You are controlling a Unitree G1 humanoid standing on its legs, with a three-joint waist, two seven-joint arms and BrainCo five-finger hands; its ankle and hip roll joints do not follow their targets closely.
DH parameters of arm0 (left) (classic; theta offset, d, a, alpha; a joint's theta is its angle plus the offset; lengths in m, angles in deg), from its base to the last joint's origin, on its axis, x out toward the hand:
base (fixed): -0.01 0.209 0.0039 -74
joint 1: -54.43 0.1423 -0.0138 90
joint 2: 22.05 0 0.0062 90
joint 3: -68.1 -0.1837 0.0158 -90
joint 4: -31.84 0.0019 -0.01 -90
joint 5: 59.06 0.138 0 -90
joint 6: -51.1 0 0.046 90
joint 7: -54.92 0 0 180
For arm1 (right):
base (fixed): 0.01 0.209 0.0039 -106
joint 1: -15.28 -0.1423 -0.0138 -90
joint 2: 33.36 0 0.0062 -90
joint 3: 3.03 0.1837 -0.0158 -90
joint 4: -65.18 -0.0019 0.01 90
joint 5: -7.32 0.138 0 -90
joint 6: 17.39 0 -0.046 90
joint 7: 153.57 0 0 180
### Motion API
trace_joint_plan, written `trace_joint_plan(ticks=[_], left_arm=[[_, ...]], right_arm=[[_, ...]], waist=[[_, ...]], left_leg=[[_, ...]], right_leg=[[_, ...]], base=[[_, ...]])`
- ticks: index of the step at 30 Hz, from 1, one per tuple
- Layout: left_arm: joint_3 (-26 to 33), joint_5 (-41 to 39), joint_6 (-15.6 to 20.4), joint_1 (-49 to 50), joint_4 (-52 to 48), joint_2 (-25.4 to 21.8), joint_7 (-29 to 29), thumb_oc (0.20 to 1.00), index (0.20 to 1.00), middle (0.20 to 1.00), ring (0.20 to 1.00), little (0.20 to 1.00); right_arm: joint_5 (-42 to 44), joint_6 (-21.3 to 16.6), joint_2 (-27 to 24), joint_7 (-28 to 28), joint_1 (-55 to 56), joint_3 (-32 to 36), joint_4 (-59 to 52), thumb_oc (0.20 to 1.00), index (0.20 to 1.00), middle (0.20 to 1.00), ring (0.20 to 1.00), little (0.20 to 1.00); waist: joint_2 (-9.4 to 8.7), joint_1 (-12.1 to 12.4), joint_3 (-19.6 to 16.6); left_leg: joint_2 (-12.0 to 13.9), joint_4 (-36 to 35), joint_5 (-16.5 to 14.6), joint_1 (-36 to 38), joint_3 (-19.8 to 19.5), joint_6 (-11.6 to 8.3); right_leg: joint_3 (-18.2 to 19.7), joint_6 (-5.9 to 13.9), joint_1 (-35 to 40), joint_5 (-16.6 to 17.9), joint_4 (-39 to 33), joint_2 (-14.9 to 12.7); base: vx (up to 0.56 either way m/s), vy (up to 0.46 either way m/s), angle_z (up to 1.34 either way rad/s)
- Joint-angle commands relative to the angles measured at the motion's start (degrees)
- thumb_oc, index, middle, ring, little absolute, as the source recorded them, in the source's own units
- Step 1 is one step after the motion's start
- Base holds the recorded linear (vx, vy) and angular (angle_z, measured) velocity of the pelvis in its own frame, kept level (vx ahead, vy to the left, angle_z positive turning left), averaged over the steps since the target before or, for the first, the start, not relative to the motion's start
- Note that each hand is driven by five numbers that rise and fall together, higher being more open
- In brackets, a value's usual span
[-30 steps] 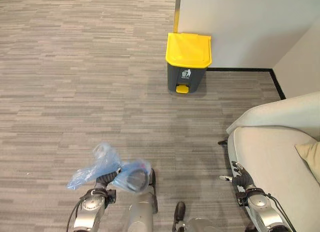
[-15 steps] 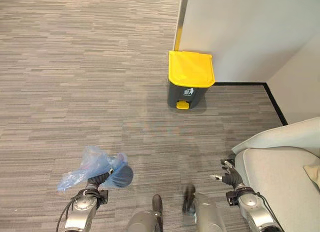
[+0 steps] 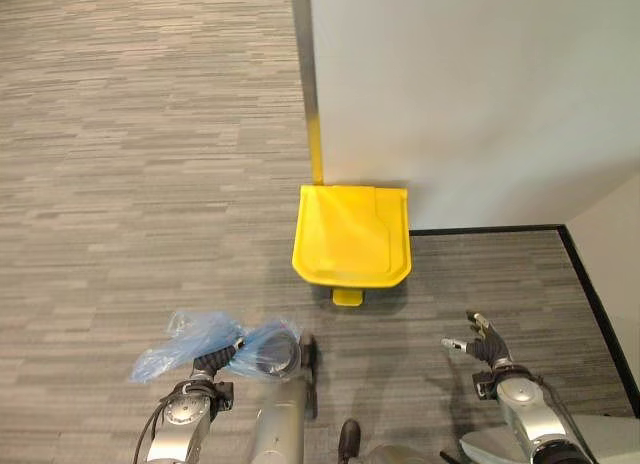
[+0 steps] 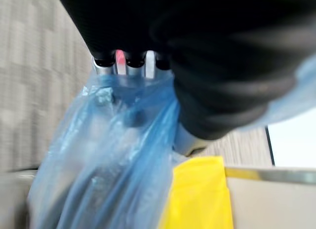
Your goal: Gather garbage on tea table into small bin, then transfer packed bag to large trash can.
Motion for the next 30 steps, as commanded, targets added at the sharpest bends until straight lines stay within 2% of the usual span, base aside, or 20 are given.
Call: trace_joint_plan(ticks=[1,4,11,16,17,18,19,20,21,23,26,29,30], left_arm=[[0.8,-0.8,2.3,-2.5,-2.0,-3.0,0.1,0.2,0.2,0.2,0.2,0.2],[0.7,-0.1,2.1,-1.9,-1.8,-3.1,0.2,0.2,0.2,0.2,0.2,0.2],[1.6,-0.3,1.9,-1.5,-1.6,-3.9,0.2,0.2,0.2,0.2,0.2,0.2],[2.1,-0.6,1.9,-1.5,-2.1,-4.4,-0.1,0.2,0.2,0.2,0.2,0.2],[2.6,-1.0,2.1,-2.1,-1.9,-5.0,-0.6,0.2,0.2,0.2,0.2,0.2],[2.5,-1.4,2.2,-2.3,-1.9,-5.0,-0.8,0.2,0.2,0.2,0.2,0.2],[2.2,-1.5,2.2,-2.5,-2.3,-5.1,-0.9,0.2,0.2,0.2,0.2,0.2],[2.2,-1.5,2.2,-2.5,-2.3,-5.1,-0.9,0.2,0.2,0.2,0.2,0.2],[2.4,-1.9,2.6,-2.5,-2.7,-4.9,-1.1,0.2,0.2,0.2,0.2,0.2],[2.2,-1.5,2.5,-2.4,-2.0,-4.7,-0.7,0.2,0.2,0.2,0.2,0.2],[2.3,-1.8,2.4,-1.9,-2.5,-4.1,-0.3,0.2,0.2,0.2,0.2,0.2],[1.9,-1.6,2.4,-1.2,-3.0,-3.4,0.4,0.2,0.2,0.2,0.2,0.2],[1.9,-1.6,2.4,-1.2,-3.0,-3.3,0.4,0.2,0.2,0.2,0.2,0.2]], right_arm=[[1.4,-1.4,-1.5,1.0,0.5,0.9,-3.2,1.0,1.0,1.0,1.0,1.0],[0.5,-1.1,-0.8,0.7,0.8,0.8,-2.6,1.0,1.0,1.0,1.0,1.0],[0.1,-0.6,0.8,-0.1,0.1,0.2,-2.0,1.0,1.0,1.0,1.0,1.0],[0.2,-0.6,1.7,-0.5,-0.6,-0.4,-2.0,1.0,1.0,1.0,1.0,1.0],[0.4,-0.8,2.2,-0.6,-1.6,-1.1,-1.9,1.0,1.0,1.0,1.0,1.0],[0.5,-0.9,2.3,-0.6,-1.8,-1.3,-2.3,1.0,1.0,1.0,1.0,1.0],[0.5,-1.0,2.3,-0.7,-1.7,-1.5,-2.7,1.0,1.0,1.0,1.0,1.0],[0.5,-1.0,2.3,-0.7,-1.7,-1.5,-2.7,1.0,1.0,1.0,1.0,1.0],[1.0,-1.2,2.1,-0.7,-1.7,-1.7,-2.8,1.0,1.0,1.0,1.0,1.0],[1.4,-1.3,1.5,-0.2,-1.2,-1.4,-2.5,1.0,1.0,1.0,1.0,1.0],[1.9,-1.2,1.1,0.0,-0.6,-0.7,-2.4,1.0,1.0,1.0,1.0,1.0],[2.4,-1.3,0.1,0.4,0.1,0.1,-2.6,1.0,1.0,1.0,1.0,1.0],[2.4,-1.3,0.1,0.4,0.1,0.1,-2.6,1.0,1.0,1.0,1.0,1.0]], waist=[[-1.0,0.9,1.0],[-1.28,0.5,-0.3],[-1.75,1.0,-2.5],[-1.88,1.5,-2.4],[-1.45,1.9,-1.8],[-1.35,1.9,-1.3],[-1.42,1.5,-0.9],[-1.39,1.5,-1.1],[-1.45,1.4,-0.6],[-1.37,0.8,-0.8],[-1.24,0.9,-1.1],[-1.06,1.0,-0.4],[-1.03,0.9,-0.4]], left_leg=[[6.4,-3.5,-3.2,16.1,-0.4,-12.96],[5.9,-5.6,-3.9,18.8,-0.1,-12.0],[3.0,-7.4,-6.6,22.6,-0.3,-9.13],[2.2,-7.6,-7.5,22.8,-0.3,-7.92],[2.2,-8.0,-7.6,22.9,0.2,-7.31],[2.2,-8.1,-7.2,22.8,0.3,-7.32],[1.8,-8.5,-6.7,23.0,-0.3,-7.37],[1.9,-8.5,-6.6,22.7,-0.3,-7.39],[1.3,-9.0,-6.1,23.0,-0.9,-7.5],[0.2,-9.4,-5.0,22.6,-1.9,-8.09],[-0.3,-8.9,-4.8,21.9,-1.9,-8.57],[-0.2,-4.6,-4.7,18.6,-3.3,-10.52],[-0.1,-4.5,-4.8,18.6,-3.4,-10.52]], right_leg=[[-3.3,2.95,-10.9,2.2,-1.0,-9.6],[-2.9,3.56,-9.6,1.2,0.1,-10.1],[-0.1,5.46,-9.4,1.7,2.0,-12.1],[1.1,6.61,-11.1,2.7,3.8,-13.1],[0.7,7.23,-13.6,3.1,7.8,-13.8],[0.6,7.13,-14.4,3.2,9.0,-13.2],[2.5,6.48,-15.8,2.4,10.4,-10.8],[2.6,6.42,-16.0,2.6,10.2,-10.7],[4.4,6.15,-16.5,2.0,9.2,-8.5],[6.8,3.77,-14.3,1.1,4.5,-5.8],[6.9,3.29,-12.9,2.4,0.9,-5.7],[5.3,2.97,-11.3,3.9,-3.4,-6.3],[5.3,2.97,-11.2,3.9,-3.5,-6.2]], base=[[0.2,0.089,-1.33],[0.26,0.174,-0.27],[0.14,0.172,0.08],[-0.01,0.102,0.22],[-0.1,0.077,0.08],[-0.12,0.071,-0.06],[-0.06,0.0,-0.09],[-0.05,-0.045,0.08],[-0.04,-0.065,0.2],[-0.04,-0.086,0.22],[-0.02,-0.06,0.67],[-0.12,-0.045,0.29],[-0.2,0.031,0.65]])
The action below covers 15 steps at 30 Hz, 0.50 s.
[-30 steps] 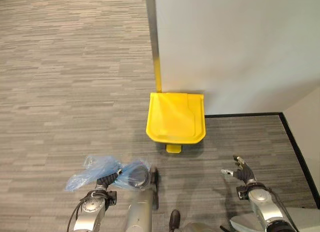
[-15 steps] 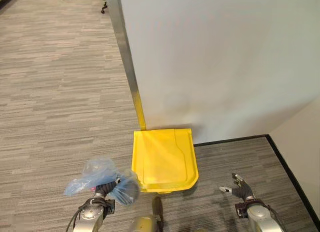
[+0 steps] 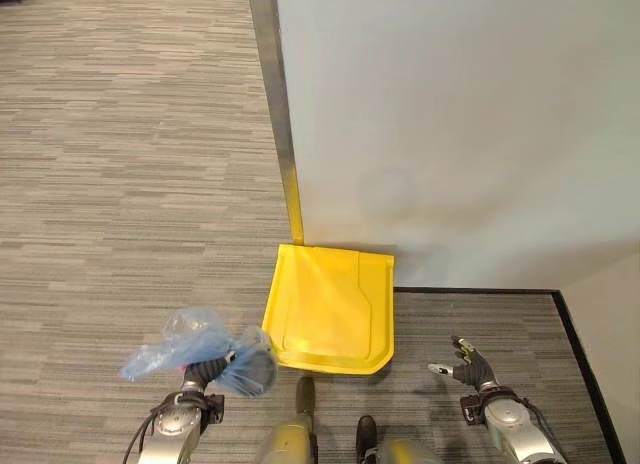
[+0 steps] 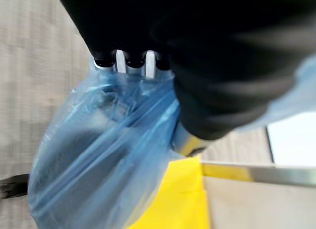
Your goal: Gather garbage on tea table into small bin, then transfer packed bag to large trash can.
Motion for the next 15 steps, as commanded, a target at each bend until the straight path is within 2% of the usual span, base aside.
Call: trace_joint_plan(ticks=[1,3,5,8,10,13,15], left_arm=[[1.9,-1.4,2.6,-1.8,-3.8,-1.6,0.4,0.2,0.2,0.2,0.2,0.2],[1.7,-1.5,2.5,-2.1,-4.2,-1.6,0.6,0.2,0.2,0.2,0.2,0.2],[1.3,-1.8,2.5,-2.7,-3.8,-1.3,0.5,0.2,0.2,0.2,0.2,0.2],[0.4,-2.3,2.4,-3.5,-3.4,-0.9,0.3,0.2,0.2,0.2,0.2,0.2],[0.2,-2.3,2.5,-3.8,-3.5,-1.1,0.3,0.2,0.2,0.2,0.2,0.2],[0.2,-2.0,2.6,-4.1,-3.6,-1.6,0.1,0.2,0.2,0.2,0.2,0.2],[0.2,-1.8,2.6,-4.3,-3.5,-1.8,0.1,0.2,0.2,0.2,0.2,0.2]], right_arm=[[1.3,-2.1,-1.5,1.2,-1.5,1.0,-2.4,1.0,1.0,1.0,1.0,1.0],[1.1,-2.0,-1.7,1.0,-1.6,0.7,-2.3,1.0,1.0,1.0,1.0,1.0],[1.1,-2.1,-1.8,0.9,-2.0,0.5,-2.1,1.0,1.0,1.0,1.0,1.0],[0.9,-1.9,-1.8,0.6,-2.2,0.3,-1.3,1.0,1.0,1.0,1.0,1.0],[0.9,-1.9,-1.6,0.7,-2.3,0.5,-1.0,1.0,1.0,1.0,1.0,1.0],[0.9,-1.8,-1.1,0.8,-2.7,0.4,-1.0,1.0,1.0,1.0,1.0,1.0],[0.7,-1.7,-0.9,0.8,-2.8,0.4,-0.8,1.0,1.0,1.0,1.0,1.0]], waist=[[-4.0,-1.0,-0.5],[-4.54,-1.1,-0.6],[-5.0,-1.4,-1.3],[-4.15,-2.3,-2.5],[-3.89,-2.6,-2.4],[-4.11,-2.5,-1.5],[-4.26,-2.5,-1.3]], left_leg=[[-2.7,9.4,-8.7,1.0,4.6,-0.6],[-1.6,11.9,-11.6,2.5,4.1,-0.47],[-1.1,12.1,-12.4,3.8,1.7,-0.87],[0.7,7.4,-12.1,7.2,0.1,-1.66],[0.5,4.6,-11.5,8.0,-0.1,-1.66],[-1.2,4.5,-11.8,7.7,-1.2,-0.97],[-1.4,4.2,-11.9,7.6,-1.1,-0.71]], right_leg=[[-0.1,6.13,0.0,1.1,-5.7,-3.4],[-0.7,6.42,-0.1,1.6,-5.8,-4.4],[-0.9,6.57,-0.7,1.9,-6.0,-4.9],[-2.3,7.02,-1.0,2.0,-6.3,-5.3],[-2.7,7.31,-1.7,2.5,-5.9,-5.7],[-1.9,8.1,-3.2,3.6,-5.2,-6.7],[-1.7,8.52,-3.9,4.0,-4.8,-7.1]], base=[[-0.14,0.057,0.35],[-0.13,0.092,0.33],[-0.05,0.11,0.42],[-0.02,0.171,-0.01],[-0.06,0.181,0.11],[-0.08,0.187,0.1],[-0.09,0.159,-0.04]])
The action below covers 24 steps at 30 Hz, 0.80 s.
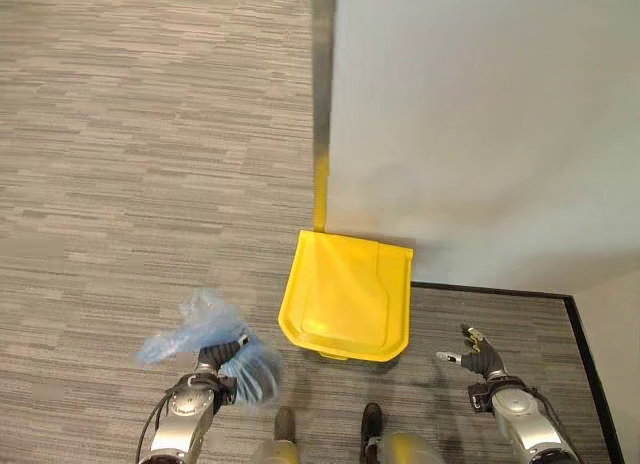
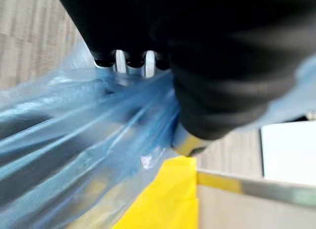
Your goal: Gather garbage on tea table into small bin, then transfer packed bag to large trash can.
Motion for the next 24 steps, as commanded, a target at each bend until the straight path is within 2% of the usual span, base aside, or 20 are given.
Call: trace_joint_plan(ticks=[1,3,5,7,8,10,11,19,21,22,24], left_arm=[[1.1,-1.7,3.1,0.8,-3.5,-2.4,0.0,0.2,0.2,0.2,0.2,0.2],[1.6,-1.0,2.9,0.7,-2.9,-3.4,0.0,0.2,0.2,0.2,0.2,0.2],[1.6,-0.7,2.9,0.4,-2.7,-3.8,0.0,0.2,0.2,0.2,0.2,0.2],[1.6,-0.7,2.9,0.0,-2.6,-4.2,-0.2,0.2,0.2,0.2,0.2,0.2],[2.0,-0.7,3.0,0.2,-2.3,-4.4,-0.5,0.2,0.2,0.2,0.2,0.2],[1.8,-0.7,3.3,0.4,-2.5,-4.3,-0.3,0.2,0.2,0.2,0.2,0.2],[1.8,-0.8,3.4,0.5,-3.0,-4.0,-0.3,0.2,0.2,0.2,0.2,0.2],[1.5,-0.9,3.0,1.3,-2.7,-3.1,0.2,0.2,0.2,0.2,0.2,0.2],[1.2,-0.8,3.0,0.8,-3.0,-3.1,0.1,0.2,0.2,0.2,0.2,0.2],[0.7,-0.9,2.9,0.1,-3.2,-3.0,0.3,0.2,0.2,0.2,0.2,0.2],[0.3,-0.8,2.7,-0.2,-3.2,-2.9,0.5,0.2,0.2,0.2,0.2,0.2]], right_arm=[[0.3,-1.5,-0.9,0.7,-0.2,-0.1,-0.7,1.0,1.0,1.0,1.0,1.0],[0.2,-1.3,0.1,0.4,-0.8,-0.6,-0.2,1.0,1.0,1.0,1.0,1.0],[0.4,-1.3,0.4,0.3,-0.9,-0.8,-0.1,1.0,1.0,1.0,1.0,1.0],[0.4,-1.4,0.7,0.1,-0.8,-1.2,0.4,1.0,1.0,1.0,1.0,1.0],[0.8,-1.6,0.6,0.3,0.5,-1.1,0.8,1.0,1.0,1.0,1.0,1.0],[1.8,-2.0,0.7,0.4,0.7,-0.8,0.9,1.0,1.0,1.0,1.0,1.0],[1.8,-2.1,0.4,0.4,0.6,-0.7,0.8,1.0,1.0,1.0,1.0,1.0],[2.8,-2.3,-0.1,0.7,1.4,0.1,0.9,1.0,1.0,1.0,1.0,1.0],[3.0,-2.5,-0.2,0.9,1.9,0.6,0.6,1.0,1.0,1.0,1.0,1.0],[3.3,-2.4,-0.4,1.0,2.4,1.3,0.6,1.0,1.0,1.0,1.0,1.0],[2.9,-2.1,-0.5,1.2,2.4,1.3,1.0,1.0,1.0,1.0,1.0,1.0]], waist=[[-0.65,0.4,-0.4],[-0.9,0.8,0.5],[-0.9,0.8,0.7],[-0.8,0.4,0.9],[-1.06,0.7,0.1],[-1.4,0.8,-0.2],[-1.38,0.7,-0.3],[-1.57,0.3,-1.4],[-1.63,-0.3,-1.1],[-1.7,-1.0,-0.6],[-1.41,-1.4,-0.5]], left_leg=[[-0.7,6.7,-7.4,-3.9,-0.6,0.54],[-1.3,6.4,-7.5,-4.3,0.1,1.7],[-1.4,6.5,-7.3,-4.4,0.2,1.98],[-2.0,5.9,-6.4,-4.6,-0.1,2.51],[-3.4,4.3,-5.8,-4.1,0.1,2.69],[-3.8,4.4,-5.8,-3.9,-0.1,2.52],[-3.8,4.7,-5.8,-4.1,-0.4,2.32],[-4.3,6.0,-7.2,-3.4,-0.4,2.63],[-4.5,8.4,-7.6,-4.6,-0.3,2.07],[-3.9,10.4,-8.2,-5.8,1.8,1.43],[-3.2,11.5,-8.8,-6.3,3.0,1.66]], right_leg=[[0.8,3.32,-4.1,-0.6,-0.7,0.5],[2.2,3.94,-6.0,-0.9,2.4,0.2],[2.9,4.06,-6.8,-1.3,4.1,0.6],[5.2,3.83,-8.1,-2.3,7.8,3.6],[4.1,2.39,-6.0,-4.1,6.1,6.1],[4.6,1.6,-4.4,-4.8,4.2,6.3],[6.4,1.57,-4.4,-4.6,3.8,7.1],[6.7,1.01,-2.2,-3.9,0.7,7.2],[6.2,0.92,-2.3,-3.8,0.4,6.8],[4.9,1.02,-2.1,-3.7,-0.1,5.7],[4.0,1.15,-2.0,-3.8,-0.1,5.3]], base=[[-0.14,0.209,-0.07],[-0.14,0.208,-0.16],[-0.09,0.132,-0.3],[-0.06,0.145,-0.27],[0.0,0.094,-0.03],[0.05,0.008,0.19],[0.06,-0.034,0.19],[0.05,-0.008,0.16],[-0.03,0.038,0.37],[-0.06,0.092,0.5],[-0.04,0.105,0.59]])
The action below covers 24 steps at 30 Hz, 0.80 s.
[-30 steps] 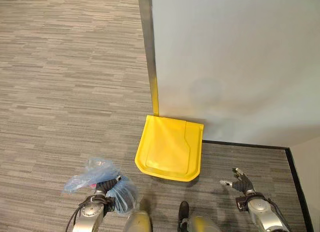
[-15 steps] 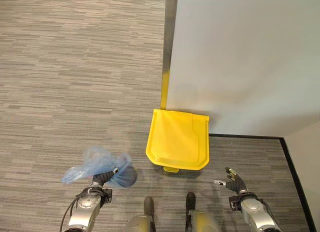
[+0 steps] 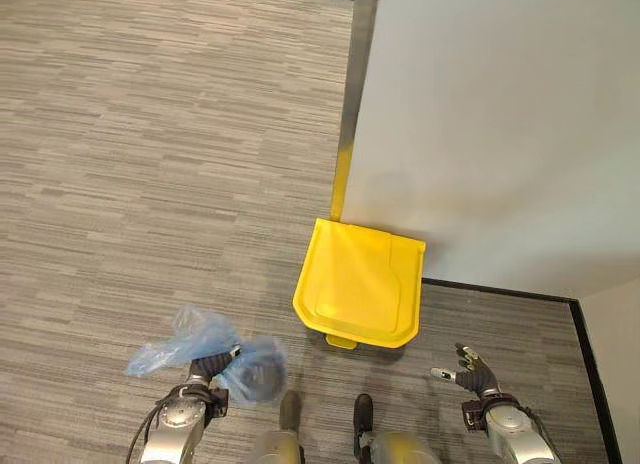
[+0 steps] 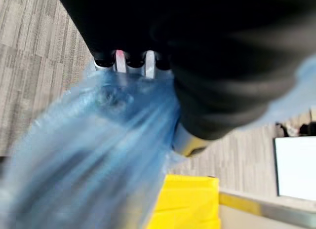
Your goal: Gather garbage on tea table into small bin, then transfer packed bag to large trash can.
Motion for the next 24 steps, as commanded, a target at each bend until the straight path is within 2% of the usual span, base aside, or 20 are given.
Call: trace_joint_plan(ticks=[1,3,6,9,12,13,14,16,19,20,21,22,24], left_arm=[[0.6,-0.6,2.9,-0.7,-2.8,-1.9,0.5,0.2,0.2,0.2,0.2,0.2],[0.9,0.1,2.9,-0.3,-2.8,-2.4,0.6,0.2,0.2,0.2,0.2,0.2],[1.3,0.2,2.8,-0.6,-3.0,-3.4,0.4,0.2,0.2,0.2,0.2,0.2],[1.4,0.4,2.9,-1.1,-3.1,-3.9,0.5,0.2,0.2,0.2,0.2,0.2],[1.5,0.6,2.9,-1.1,-3.0,-4.2,0.4,0.2,0.2,0.2,0.2,0.2],[1.5,0.6,2.9,-1.1,-3.0,-4.2,0.4,0.2,0.2,0.2,0.2,0.2],[1.5,0.8,2.8,-1.2,-2.8,-4.2,0.4,0.2,0.2,0.2,0.2,0.2],[1.8,1.0,3.0,-1.6,-2.2,-3.9,0.3,0.2,0.2,0.2,0.2,0.2],[1.5,1.4,3.3,-2.1,-2.1,-3.7,0.4,0.2,0.2,0.2,0.2,0.2],[1.2,1.8,3.4,-2.2,-2.2,-3.5,0.6,0.2,0.2,0.2,0.2,0.2],[1.2,1.8,3.4,-2.2,-2.2,-3.5,0.6,0.2,0.2,0.2,0.2,0.2],[0.9,1.7,3.5,-2.3,-2.0,-3.2,0.5,0.2,0.2,0.2,0.2,0.2],[0.9,1.6,3.4,-2.0,-1.4,-2.9,0.4,0.2,0.2,0.2,0.2,0.2]], right_arm=[[0.7,-1.9,-2.1,1.2,-0.4,0.9,-1.2,1.0,1.0,1.0,1.0,1.0],[0.1,-1.5,-1.4,1.0,-0.8,0.7,-1.3,1.0,1.0,1.0,1.0,1.0],[0.1,-1.5,-0.5,0.8,-1.5,0.4,-1.5,1.0,1.0,1.0,1.0,1.0],[0.1,-1.4,-0.3,0.7,-1.9,0.2,-1.4,1.0,1.0,1.0,1.0,1.0],[0.1,-1.3,-0.5,0.7,-2.1,0.2,-1.6,1.0,1.0,1.0,1.0,1.0],[0.1,-1.3,-0.5,0.7,-2.1,0.2,-1.6,1.0,1.0,1.0,1.0,1.0],[0.1,-1.2,-0.6,0.8,-2.2,0.3,-1.5,1.0,1.0,1.0,1.0,1.0],[-0.4,-1.2,-0.9,1.1,-2.1,0.7,-1.7,1.0,1.0,1.0,1.0,1.0],[-0.5,-1.4,-1.4,1.3,-1.7,1.1,-1.9,1.0,1.0,1.0,1.0,1.0],[-0.1,-1.5,-1.9,1.6,-0.8,2.0,-1.9,1.0,1.0,1.0,1.0,1.0],[-0.1,-1.5,-1.9,1.6,-0.8,2.0,-1.9,1.0,1.0,1.0,1.0,1.0],[0.5,-1.5,-2.6,1.7,-0.2,2.9,-1.8,1.0,1.0,1.0,1.0,1.0],[1.5,-1.7,-3.0,1.9,0.5,4.2,-1.5,1.0,1.0,1.0,1.0,1.0]], waist=[[-1.32,-1.3,-1.3],[-1.37,-1.5,-1.6],[-1.51,-1.1,-1.3],[-1.8,-1.2,-0.3],[-1.74,-2.3,0.6],[-1.73,-2.3,0.6],[-1.53,-3.3,1.3],[-1.75,-4.3,2.0],[-1.8,-5.1,2.1],[-1.99,-5.7,1.3],[-1.99,-5.7,1.3],[-1.59,-6.4,0.8],[-1.14,-7.5,0.0]], left_leg=[[-3.0,9.4,-11.8,-1.1,6.4,1.06],[-3.2,8.8,-12.0,-1.1,6.0,2.09],[-3.4,8.0,-12.4,-0.5,5.9,3.28],[-3.7,7.0,-13.1,2.1,6.2,3.48],[-4.8,4.9,-13.8,5.5,5.4,3.78],[-4.8,4.9,-13.8,5.6,5.4,3.78],[-5.7,4.6,-14.5,7.2,4.5,3.9],[-7.5,5.6,-15.7,8.3,3.2,3.95],[-8.7,7.2,-17.2,8.5,1.8,4.3],[-10.2,7.9,-18.6,9.1,0.3,4.65],[-10.2,7.9,-18.6,9.1,0.3,4.65],[-10.7,10.5,-20.5,9.2,-1.2,4.41],[-10.3,13.3,-22.7,9.6,-1.7,4.26]], right_leg=[[1.5,2.04,-3.3,-5.4,4.0,1.0],[1.8,2.72,-3.8,-5.5,5.4,0.8],[2.4,3.82,-6.4,-6.2,11.1,0.4],[1.5,4.79,-9.7,-4.4,15.1,0.1],[0.0,5.1,-13.9,-0.9,12.6,0.6],[0.0,5.1,-13.9,-0.9,12.6,0.6],[-0.9,5.92,-16.2,0.7,9.4,1.1],[-2.4,6.58,-18.6,1.8,4.2,2.1],[-1.4,6.56,-19.4,2.4,3.2,2.8],[1.4,5.29,-18.2,3.2,1.4,3.4],[1.4,5.29,-18.2,3.2,1.4,3.4],[4.0,4.54,-18.4,4.9,2.5,3.3],[4.1,3.79,-17.5,5.2,3.5,2.7]], base=[[0.0,0.087,0.45],[0.01,0.156,0.02],[0.01,0.136,-0.19],[0.06,0.088,-0.11],[0.11,0.054,-0.07],[0.17,0.059,0.06],[0.18,0.07,0.22],[0.25,0.087,0.31],[0.17,0.032,0.58],[0.14,0.015,0.72],[0.34,-0.017,0.44],[0.29,-0.039,0.37],[0.4,-0.063,0.5]])
